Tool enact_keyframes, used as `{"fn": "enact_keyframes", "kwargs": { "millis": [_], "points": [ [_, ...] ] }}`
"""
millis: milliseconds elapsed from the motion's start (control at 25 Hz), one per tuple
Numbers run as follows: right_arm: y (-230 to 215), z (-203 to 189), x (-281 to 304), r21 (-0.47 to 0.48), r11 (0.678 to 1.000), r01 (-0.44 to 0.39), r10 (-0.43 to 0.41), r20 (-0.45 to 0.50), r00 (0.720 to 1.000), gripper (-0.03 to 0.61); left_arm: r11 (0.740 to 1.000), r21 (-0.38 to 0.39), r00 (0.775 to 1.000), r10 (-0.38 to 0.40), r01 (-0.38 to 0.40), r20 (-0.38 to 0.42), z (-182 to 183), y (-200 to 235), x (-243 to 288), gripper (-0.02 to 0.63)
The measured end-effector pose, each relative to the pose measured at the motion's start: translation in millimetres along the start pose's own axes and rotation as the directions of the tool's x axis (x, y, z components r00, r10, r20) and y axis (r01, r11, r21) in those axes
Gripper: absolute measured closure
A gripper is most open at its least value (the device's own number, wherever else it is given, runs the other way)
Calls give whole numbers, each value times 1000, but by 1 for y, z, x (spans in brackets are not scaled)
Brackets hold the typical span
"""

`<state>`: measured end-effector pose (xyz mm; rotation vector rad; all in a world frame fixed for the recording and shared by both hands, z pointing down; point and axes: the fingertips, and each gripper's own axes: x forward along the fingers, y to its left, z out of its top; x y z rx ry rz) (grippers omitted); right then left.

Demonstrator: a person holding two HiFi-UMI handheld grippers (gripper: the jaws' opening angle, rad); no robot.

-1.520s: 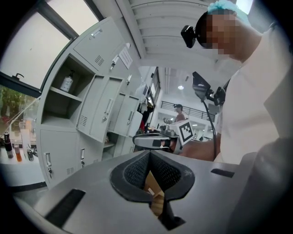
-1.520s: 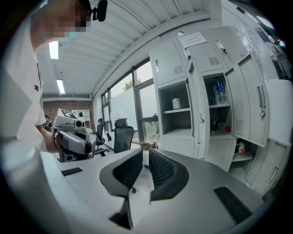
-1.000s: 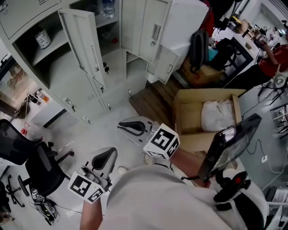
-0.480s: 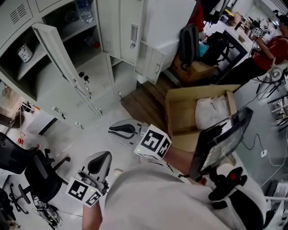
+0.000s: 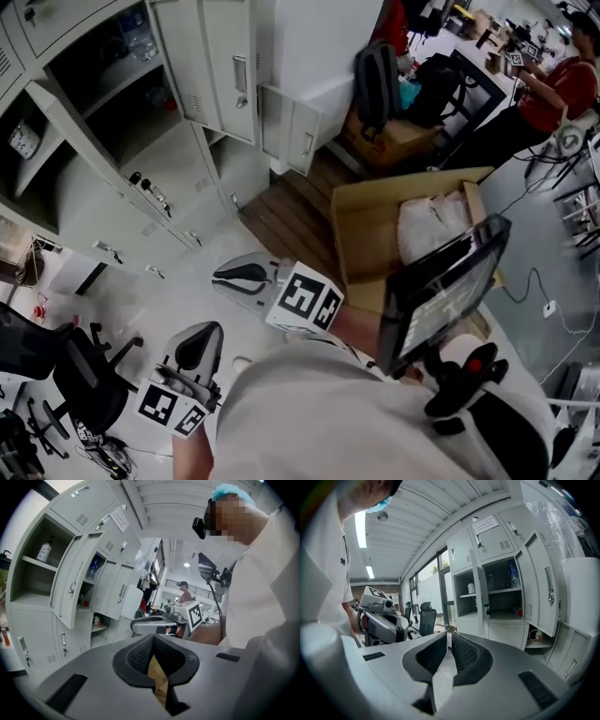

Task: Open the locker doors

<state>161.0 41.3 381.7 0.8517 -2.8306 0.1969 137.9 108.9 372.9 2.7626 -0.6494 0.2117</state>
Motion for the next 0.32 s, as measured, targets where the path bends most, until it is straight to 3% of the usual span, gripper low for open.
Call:
{"fn": "enact_keyframes", "kwargs": {
  "millis": [320],
  "points": [
    [-28, -11, -17, 3, 1000, 3, -3, 1, 1000, 541, 1000, 2, 1000, 1, -1, -17, 1, -2, 34, 603]
  ]
}}
